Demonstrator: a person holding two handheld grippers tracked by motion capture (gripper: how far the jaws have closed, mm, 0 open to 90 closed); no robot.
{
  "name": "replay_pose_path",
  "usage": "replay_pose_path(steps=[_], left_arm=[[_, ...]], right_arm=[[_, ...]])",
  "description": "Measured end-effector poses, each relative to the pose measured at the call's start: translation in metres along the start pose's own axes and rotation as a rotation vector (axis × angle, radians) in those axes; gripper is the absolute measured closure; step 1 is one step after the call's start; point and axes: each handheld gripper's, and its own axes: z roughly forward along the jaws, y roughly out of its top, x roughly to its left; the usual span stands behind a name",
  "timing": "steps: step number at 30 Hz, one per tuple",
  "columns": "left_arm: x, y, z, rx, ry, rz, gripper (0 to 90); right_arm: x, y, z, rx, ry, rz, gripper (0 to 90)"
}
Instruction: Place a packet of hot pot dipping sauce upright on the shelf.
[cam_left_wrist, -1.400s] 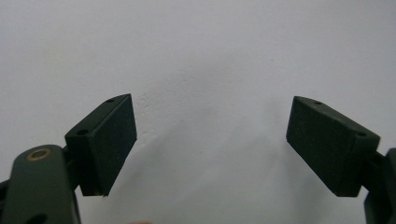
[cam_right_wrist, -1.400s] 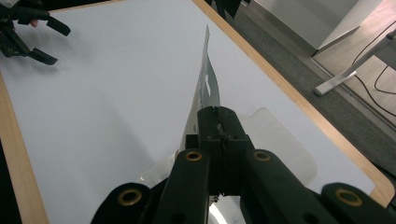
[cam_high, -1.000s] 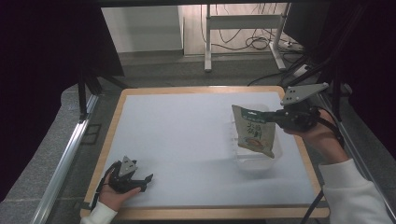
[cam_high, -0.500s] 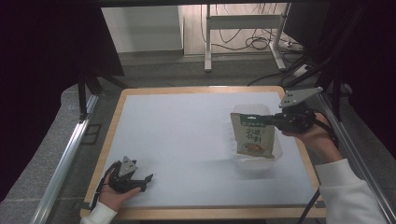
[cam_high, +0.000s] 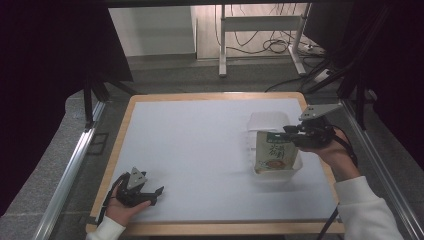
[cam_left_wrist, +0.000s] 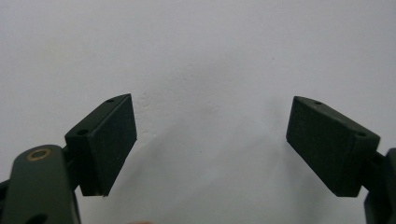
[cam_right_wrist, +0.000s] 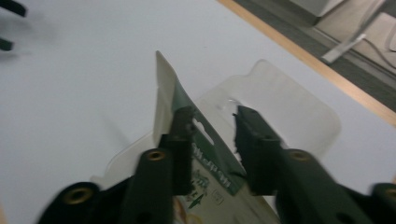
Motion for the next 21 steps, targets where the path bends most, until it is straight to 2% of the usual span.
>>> replay_pose_path(steps=[2, 5, 7, 9, 10, 11, 15, 16, 17, 19, 21], left_arm=[[0.0, 0.0, 0.0, 0.001, 0.001, 0.003, 16.0], [0.001, 0.0, -0.001, 0.002, 0.0, 0.008, 16.1], [0.001, 0.0, -0.001, 0.001, -0.001, 0.007, 16.0], [0.0, 0.0, -0.001, 0.0, -0.003, 0.003, 16.1], [0.0, 0.0, -0.001, 0.0, -0.003, 0.003, 16.1], [0.0, 0.0, -0.001, -0.001, -0.003, 0.004, 16.1], [0.0, 0.0, -0.001, -0.002, -0.004, 0.004, 16.1], [0.0, 0.0, -0.001, -0.001, -0.005, 0.005, 16.1], [0.0, 0.0, -0.002, -0.002, -0.006, 0.004, 16.1], [0.0, 0.0, -0.002, -0.003, -0.006, 0.005, 16.0], [0.0, 0.0, -0.002, -0.006, -0.007, 0.004, 16.1]], right_arm=[[0.005, 0.002, 0.001, -0.015, -0.065, 0.017, 47.7], [0.013, 0.006, 0.002, -0.069, -0.131, 0.049, 36.3], [0.019, 0.009, 0.001, -0.119, -0.144, 0.063, 34.0], [0.026, 0.015, -0.001, -0.166, -0.133, 0.067, 32.0], [0.036, 0.021, -0.003, -0.2, -0.122, 0.052, 30.0], [0.036, 0.021, -0.003, -0.2, -0.122, 0.052, 30.0], [0.062, 0.033, 0.001, -0.231, -0.064, 0.019, 27.7], [0.074, 0.036, 0.006, -0.259, -0.056, 0.019, 30.2], [0.074, 0.036, 0.006, -0.259, -0.056, 0.019, 30.2], [0.087, 0.037, 0.014, -0.274, 0.004, 0.027, 31.2], [0.099, 0.036, 0.025, -0.266, 0.048, 0.02, 31.4]])
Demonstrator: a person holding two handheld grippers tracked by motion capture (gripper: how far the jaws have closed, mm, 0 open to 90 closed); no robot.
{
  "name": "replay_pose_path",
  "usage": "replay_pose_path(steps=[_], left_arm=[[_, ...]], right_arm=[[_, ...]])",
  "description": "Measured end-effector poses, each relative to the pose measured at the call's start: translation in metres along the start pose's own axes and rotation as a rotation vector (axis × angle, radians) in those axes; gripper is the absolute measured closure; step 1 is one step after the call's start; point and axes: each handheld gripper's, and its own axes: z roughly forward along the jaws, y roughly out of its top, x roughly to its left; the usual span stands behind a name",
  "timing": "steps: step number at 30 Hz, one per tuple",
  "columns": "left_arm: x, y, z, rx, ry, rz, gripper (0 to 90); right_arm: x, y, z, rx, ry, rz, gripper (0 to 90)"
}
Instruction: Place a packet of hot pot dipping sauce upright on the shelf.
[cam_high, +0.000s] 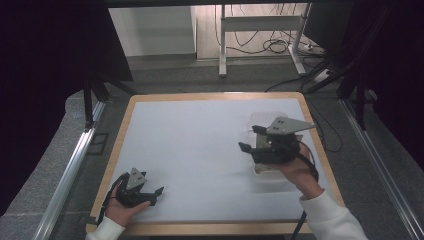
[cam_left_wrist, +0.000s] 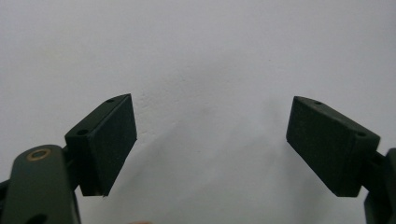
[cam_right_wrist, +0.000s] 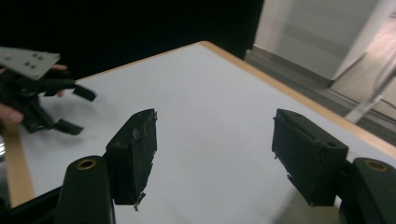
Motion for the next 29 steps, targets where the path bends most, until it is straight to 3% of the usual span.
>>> replay_pose_path(steps=[5, 13, 19, 29], left_arm=[[0.0, 0.0, 0.0, 0.006, -0.003, 0.004, 16.0], [-0.001, 0.0, 0.001, -0.001, -0.003, -0.003, 16.1], [-0.001, 0.0, 0.0, -0.005, -0.004, -0.007, 16.1], [0.0, 0.0, 0.0, -0.01, -0.009, -0.019, 16.1]], right_arm=[[0.024, -0.014, 0.027, 0.032, 0.095, -0.016, 30.9], [0.055, -0.055, 0.074, 0.113, 0.212, 0.039, 29.3], [0.069, -0.081, 0.095, 0.213, 0.228, 0.037, 27.7], [0.065, -0.089, 0.087, 0.181, 0.2, 0.102, 27.2]])
